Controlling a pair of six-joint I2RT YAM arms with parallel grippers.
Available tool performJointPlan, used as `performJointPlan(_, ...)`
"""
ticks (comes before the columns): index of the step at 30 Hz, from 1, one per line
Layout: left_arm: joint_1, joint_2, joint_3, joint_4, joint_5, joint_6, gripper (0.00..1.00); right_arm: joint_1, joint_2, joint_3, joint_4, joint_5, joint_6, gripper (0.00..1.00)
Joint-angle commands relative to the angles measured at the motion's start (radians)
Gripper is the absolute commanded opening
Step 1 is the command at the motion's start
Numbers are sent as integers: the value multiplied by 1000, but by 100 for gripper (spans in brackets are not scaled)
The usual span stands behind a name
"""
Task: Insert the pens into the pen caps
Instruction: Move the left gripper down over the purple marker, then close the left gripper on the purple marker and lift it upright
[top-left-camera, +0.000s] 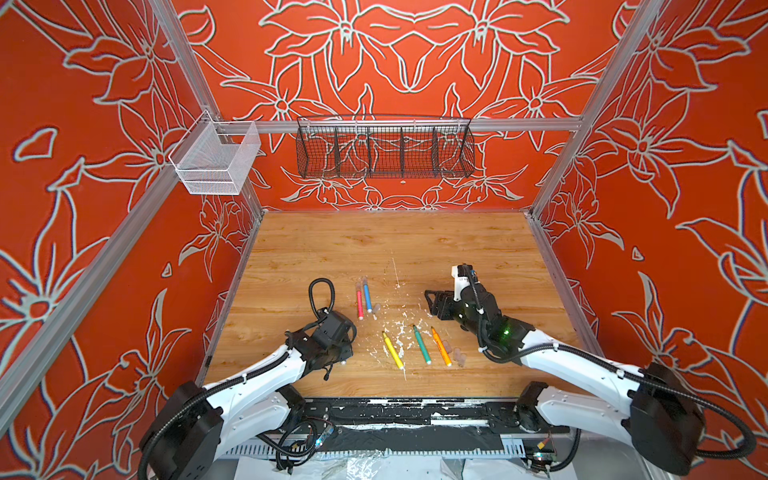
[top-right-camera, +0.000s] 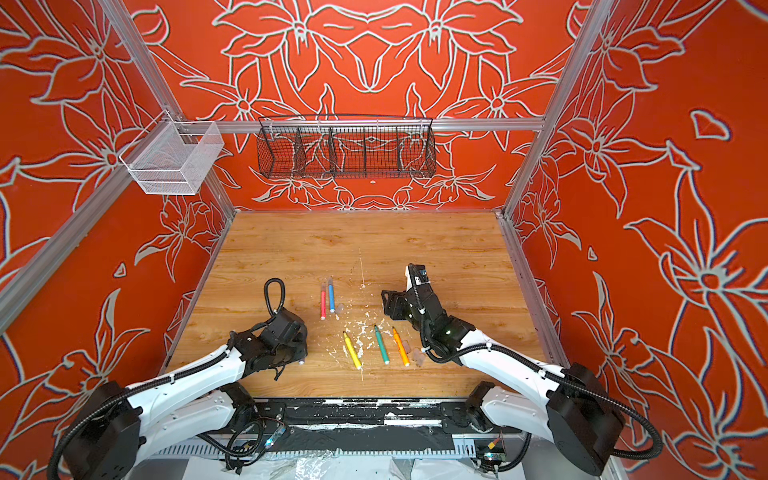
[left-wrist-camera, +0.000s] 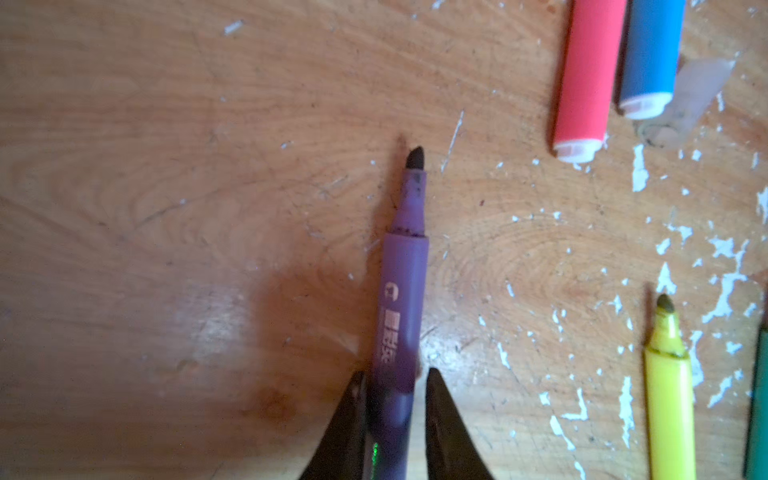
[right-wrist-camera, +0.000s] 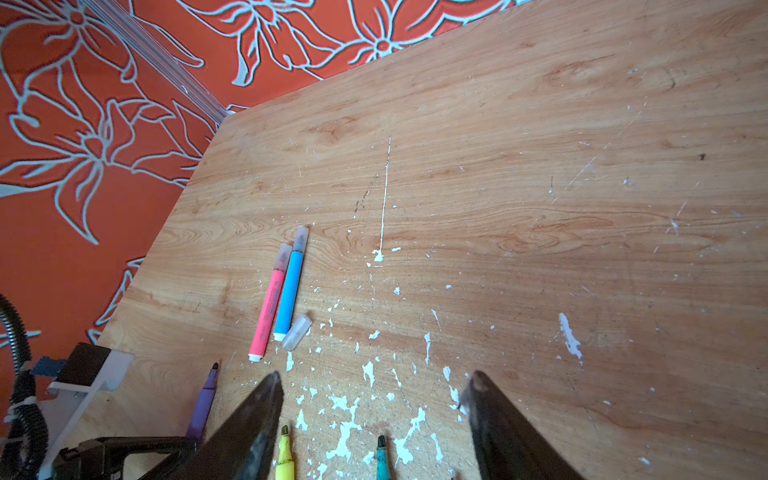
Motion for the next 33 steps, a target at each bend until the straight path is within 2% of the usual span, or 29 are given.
performJointPlan(1,-38,101,-17,-78,-46,-40,22,-9,-7,25,-19,-8,16,72)
performJointPlan(11,-134,317,64,-70,-82,-76,20,-12,-25,19,-21,-15,22,72)
performJointPlan(16,-169,378,82,-80,-99,-91,16,-13,-32,18,-23,-7,20,72)
performJointPlan(18,-173,393,77,-76,-99,-92,11,-14,-34,16,-23,-6,22,72)
performJointPlan(24,-174,376,111,-77,-69,-44,0,-14,-37,14,-21,-6,25,72)
performJointPlan(28,-172,315,200,-148,-64,-8,0,-15,-37,13,-22,5,21,72)
performJointPlan(33,-161,213,346,-260,-113,53,0,-17,-40,10,-26,21,18,72)
